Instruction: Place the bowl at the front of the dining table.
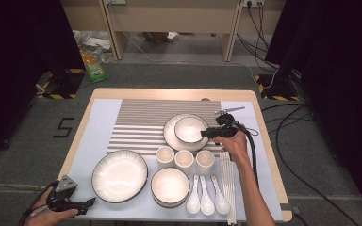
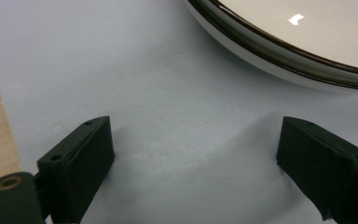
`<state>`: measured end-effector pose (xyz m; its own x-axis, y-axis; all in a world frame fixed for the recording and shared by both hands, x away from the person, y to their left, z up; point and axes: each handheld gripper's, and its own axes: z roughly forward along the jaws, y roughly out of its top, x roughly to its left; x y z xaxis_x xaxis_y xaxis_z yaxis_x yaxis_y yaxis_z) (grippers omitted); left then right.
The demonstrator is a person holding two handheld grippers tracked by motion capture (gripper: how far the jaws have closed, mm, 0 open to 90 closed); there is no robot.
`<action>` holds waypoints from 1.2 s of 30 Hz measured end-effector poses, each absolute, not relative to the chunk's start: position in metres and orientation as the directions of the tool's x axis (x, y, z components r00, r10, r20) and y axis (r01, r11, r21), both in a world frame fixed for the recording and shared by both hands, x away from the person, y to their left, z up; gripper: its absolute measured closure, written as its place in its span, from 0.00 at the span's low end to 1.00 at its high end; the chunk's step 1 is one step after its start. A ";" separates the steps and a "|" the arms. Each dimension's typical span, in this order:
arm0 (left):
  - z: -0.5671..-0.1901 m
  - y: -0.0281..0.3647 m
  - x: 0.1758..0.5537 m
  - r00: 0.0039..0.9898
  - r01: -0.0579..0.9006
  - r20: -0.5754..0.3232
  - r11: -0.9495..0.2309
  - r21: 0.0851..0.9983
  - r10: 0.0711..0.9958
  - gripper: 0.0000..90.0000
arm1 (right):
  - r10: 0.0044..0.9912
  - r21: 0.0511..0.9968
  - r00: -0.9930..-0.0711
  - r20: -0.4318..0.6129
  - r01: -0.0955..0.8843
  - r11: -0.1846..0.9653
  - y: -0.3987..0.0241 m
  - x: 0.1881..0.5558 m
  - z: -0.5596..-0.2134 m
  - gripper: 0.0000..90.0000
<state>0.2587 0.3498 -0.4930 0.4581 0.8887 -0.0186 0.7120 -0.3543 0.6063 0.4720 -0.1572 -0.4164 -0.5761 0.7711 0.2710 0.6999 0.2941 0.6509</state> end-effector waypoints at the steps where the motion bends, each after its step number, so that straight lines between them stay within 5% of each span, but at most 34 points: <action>1: -0.493 0.350 0.259 0.461 0.713 -0.017 -0.359 0.602 0.887 0.11 | 0.769 0.651 -0.582 0.265 0.696 0.302 -0.157 0.470 -0.416 0.67; 36: -0.493 0.349 0.259 0.456 0.714 -0.019 -0.353 0.604 0.890 0.11 | 0.763 0.637 -0.617 0.193 0.670 0.380 -0.132 0.458 -0.423 0.63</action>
<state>0.2592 0.3492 -0.4928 0.4564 0.8896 -0.0195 0.7141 -0.3531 0.6044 0.4584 -0.1325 -0.4232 -0.6169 0.7630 0.1933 0.6701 0.3803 0.6375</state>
